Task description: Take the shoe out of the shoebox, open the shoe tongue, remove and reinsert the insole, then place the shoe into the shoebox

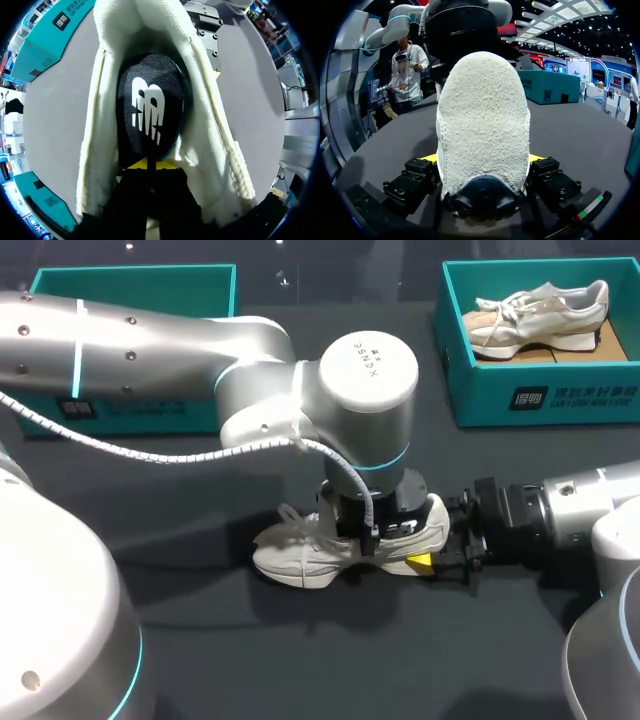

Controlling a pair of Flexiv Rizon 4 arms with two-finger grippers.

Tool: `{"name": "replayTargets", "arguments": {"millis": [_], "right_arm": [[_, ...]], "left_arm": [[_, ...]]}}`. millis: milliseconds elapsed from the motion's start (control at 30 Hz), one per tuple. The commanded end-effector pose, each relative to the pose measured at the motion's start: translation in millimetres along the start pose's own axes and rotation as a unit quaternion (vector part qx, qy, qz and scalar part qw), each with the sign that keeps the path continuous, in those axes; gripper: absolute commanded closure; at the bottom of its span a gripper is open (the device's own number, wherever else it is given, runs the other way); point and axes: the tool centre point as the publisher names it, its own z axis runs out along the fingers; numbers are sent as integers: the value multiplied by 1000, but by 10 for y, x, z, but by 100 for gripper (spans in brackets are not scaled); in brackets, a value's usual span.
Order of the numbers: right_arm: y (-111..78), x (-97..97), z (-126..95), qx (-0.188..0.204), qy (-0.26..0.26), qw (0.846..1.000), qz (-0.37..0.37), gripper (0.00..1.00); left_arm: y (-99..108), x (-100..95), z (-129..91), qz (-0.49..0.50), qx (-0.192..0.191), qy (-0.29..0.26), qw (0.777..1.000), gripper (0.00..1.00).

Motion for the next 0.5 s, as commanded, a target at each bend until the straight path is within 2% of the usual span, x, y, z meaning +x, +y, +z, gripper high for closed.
{"name": "replayTargets", "arguments": {"millis": [33,500], "right_arm": [[10,41,13,1,0,1000,0,100],[10,41,13,1,0,1000,0,100]], "left_arm": [[100,-208,41,-5,22,15,1000,100],[195,-30,-402,-23,119,89,989,100]]}}
